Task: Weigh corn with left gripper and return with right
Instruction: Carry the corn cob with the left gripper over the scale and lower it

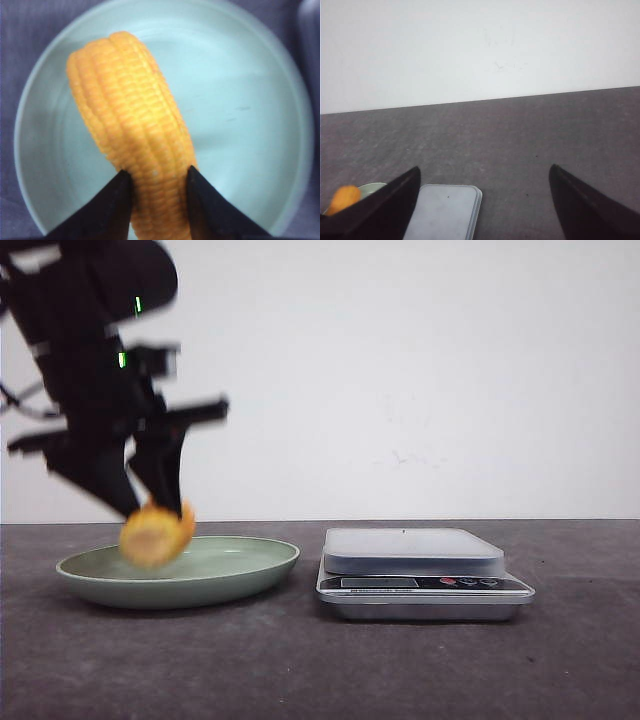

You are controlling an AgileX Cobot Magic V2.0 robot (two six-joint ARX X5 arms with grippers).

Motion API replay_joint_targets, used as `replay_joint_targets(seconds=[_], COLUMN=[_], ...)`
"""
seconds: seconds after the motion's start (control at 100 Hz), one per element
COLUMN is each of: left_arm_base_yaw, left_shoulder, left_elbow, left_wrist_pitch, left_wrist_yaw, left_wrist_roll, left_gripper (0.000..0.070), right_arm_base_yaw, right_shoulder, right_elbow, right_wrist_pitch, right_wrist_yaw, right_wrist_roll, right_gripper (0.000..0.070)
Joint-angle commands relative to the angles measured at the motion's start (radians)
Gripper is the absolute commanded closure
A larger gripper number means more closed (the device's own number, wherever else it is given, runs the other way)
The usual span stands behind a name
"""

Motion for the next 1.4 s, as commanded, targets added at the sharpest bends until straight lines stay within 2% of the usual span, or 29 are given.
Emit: replay_joint_targets(seconds=[0.0, 0.13, 0.34, 0.53, 0.81, 1.08, 1.13, 1.2, 1.24, 1.39], left_arm_base_yaw=[-0.022, -0.09, -0.211, -0.269, -0.283, -0.311, -0.315, -0.318, -0.318, -0.317], left_shoulder=[-0.023, -0.033, 0.063, 0.232, 0.437, 0.476, 0.476, 0.476, 0.476, 0.476], left_elbow=[0.068, 0.198, 0.393, 0.523, 0.58, 0.58, 0.58, 0.58, 0.58, 0.58], left_wrist_pitch=[-0.02, -0.108, -0.095, -0.1, -0.095, -0.077, -0.076, -0.075, -0.075, -0.069], left_wrist_yaw=[0.033, 0.047, 0.035, 0.008, -0.001, 0.003, 0.004, 0.004, 0.004, 0.003], left_wrist_roll=[0.024, 0.043, 0.044, 0.041, -0.003, -0.004, -0.004, -0.006, -0.006, -0.007], left_gripper=[0.0696, 0.0696, 0.0696, 0.0696, 0.0696, 0.0694, 0.0639, 0.0442, 0.0366, 0.0356], right_arm_base_yaw=[0.001, 0.001, 0.001, 0.001, 0.001, 0.001, 0.001, 0.001, 0.001, 0.001], right_shoulder=[0.005, 0.005, 0.005, 0.005, 0.004, 0.004, 0.004, 0.004, 0.004, 0.004], right_elbow=[0.018, 0.018, 0.018, 0.018, 0.018, 0.018, 0.018, 0.018, 0.018, 0.018], right_wrist_pitch=[0.009, 0.009, 0.009, 0.013, 0.0, -0.014, -0.014, -0.014, -0.014, -0.022], right_wrist_yaw=[0.001, 0.0, 0.0, 0.0, 0.0, 0.001, 0.001, 0.001, 0.0, 0.0], right_wrist_roll=[-0.011, -0.011, -0.009, -0.011, -0.014, -0.015, -0.015, -0.015, -0.015, -0.015], right_gripper=[0.0185, 0.0186, 0.0186, 0.0185, 0.0185, 0.0186, 0.0186, 0.0185, 0.0186, 0.0185])
